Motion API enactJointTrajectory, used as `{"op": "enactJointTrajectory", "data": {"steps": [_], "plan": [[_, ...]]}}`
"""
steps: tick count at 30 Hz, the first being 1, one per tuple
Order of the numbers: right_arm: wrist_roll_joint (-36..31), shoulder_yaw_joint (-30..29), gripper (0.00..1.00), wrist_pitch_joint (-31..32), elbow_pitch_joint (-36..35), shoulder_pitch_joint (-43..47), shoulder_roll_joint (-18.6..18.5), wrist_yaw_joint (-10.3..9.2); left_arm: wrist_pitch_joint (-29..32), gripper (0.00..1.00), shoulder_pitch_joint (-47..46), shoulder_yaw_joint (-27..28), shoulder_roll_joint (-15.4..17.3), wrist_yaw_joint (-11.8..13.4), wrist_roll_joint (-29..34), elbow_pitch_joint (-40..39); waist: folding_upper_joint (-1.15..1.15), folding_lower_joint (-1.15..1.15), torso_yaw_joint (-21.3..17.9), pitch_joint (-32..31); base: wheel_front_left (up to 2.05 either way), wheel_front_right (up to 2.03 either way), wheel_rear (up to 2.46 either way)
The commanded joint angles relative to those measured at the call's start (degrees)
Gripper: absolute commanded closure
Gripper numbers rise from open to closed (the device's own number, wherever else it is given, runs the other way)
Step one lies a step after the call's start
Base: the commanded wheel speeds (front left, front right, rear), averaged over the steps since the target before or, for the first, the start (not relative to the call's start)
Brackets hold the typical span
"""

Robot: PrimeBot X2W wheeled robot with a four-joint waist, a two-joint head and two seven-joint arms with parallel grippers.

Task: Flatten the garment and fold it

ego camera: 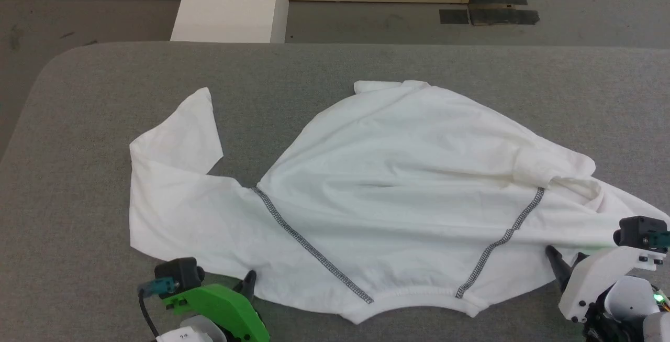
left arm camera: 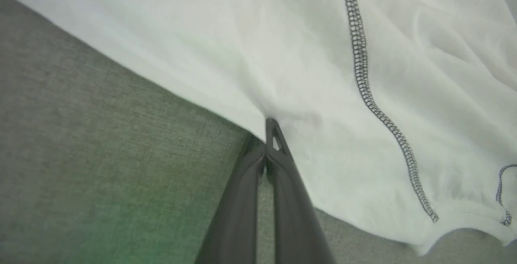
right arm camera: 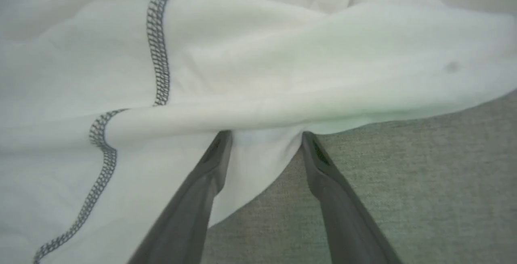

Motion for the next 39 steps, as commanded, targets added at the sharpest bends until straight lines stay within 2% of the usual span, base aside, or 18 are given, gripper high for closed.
{"op": "enactJointTrajectory", "data": {"steps": [1,11,16,18,24,28,31,39], "plan": [[-0.17,0.08,1.0,0.35,1.1,-0.17,0.35,-0.08,-0.07,1.0,-0.06,-0.27,-0.12,-0.18,-0.3,0.54,0.0,0.0,0.01,-0.07,0.0,0.0,0.0],[0.86,-0.55,1.0,-0.41,-0.24,0.48,0.35,-0.08,-0.68,1.0,0.09,-0.41,-0.06,-0.5,-0.9,0.5,0.0,0.0,-0.64,-0.77,0.0,0.0,0.0],[2.61,0.34,1.0,1.5,-3.53,1.39,0.35,-0.08,-2.28,1.0,0.26,0.66,-0.2,-1.0,-2.77,-1.42,0.0,0.0,-0.84,-1.25,0.0,0.0,0.0],[5.55,0.63,1.0,3.01,-6.14,1.6,0.35,-0.08,-3.08,1.0,0.38,1.59,-0.35,-1.41,-4.88,-3.52,0.0,0.0,-0.87,-1.46,0.0,0.0,0.0],[22.51,-0.73,1.0,5.24,-14.84,-2.2,0.35,-0.08,-7.47,1.0,-2.32,6.06,-0.72,-3.65,-14.28,-12.71,0.0,0.0,-0.98,-2.09,0.0,0.0,0.0],[26.7,-1.26,1.0,8.72,-19.23,-8.48,0.35,-0.08,-6.95,1.0,-8.67,7.79,0.41,-4.0,-16.51,-16.85,0.0,0.0,-0.84,-2.3,0.0,0.0,0.0],[29.11,-1.79,1.0,10.39,-18.36,-15.65,0.35,-0.08,-4.91,1.0,-15.9,8.78,2.58,-3.67,-16.73,-16.71,0.0,0.0,-0.86,-1.78,0.0,0.0,0.0],[26.99,-2.25,1.0,10.69,-3.66,-39.87,0.35,-0.08,-2.73,1.0,-38.83,11.26,7.7,-2.76,-16.02,-5.26,0.0,0.0,-0.64,2.99,0.0,0.0,0.0]]}}
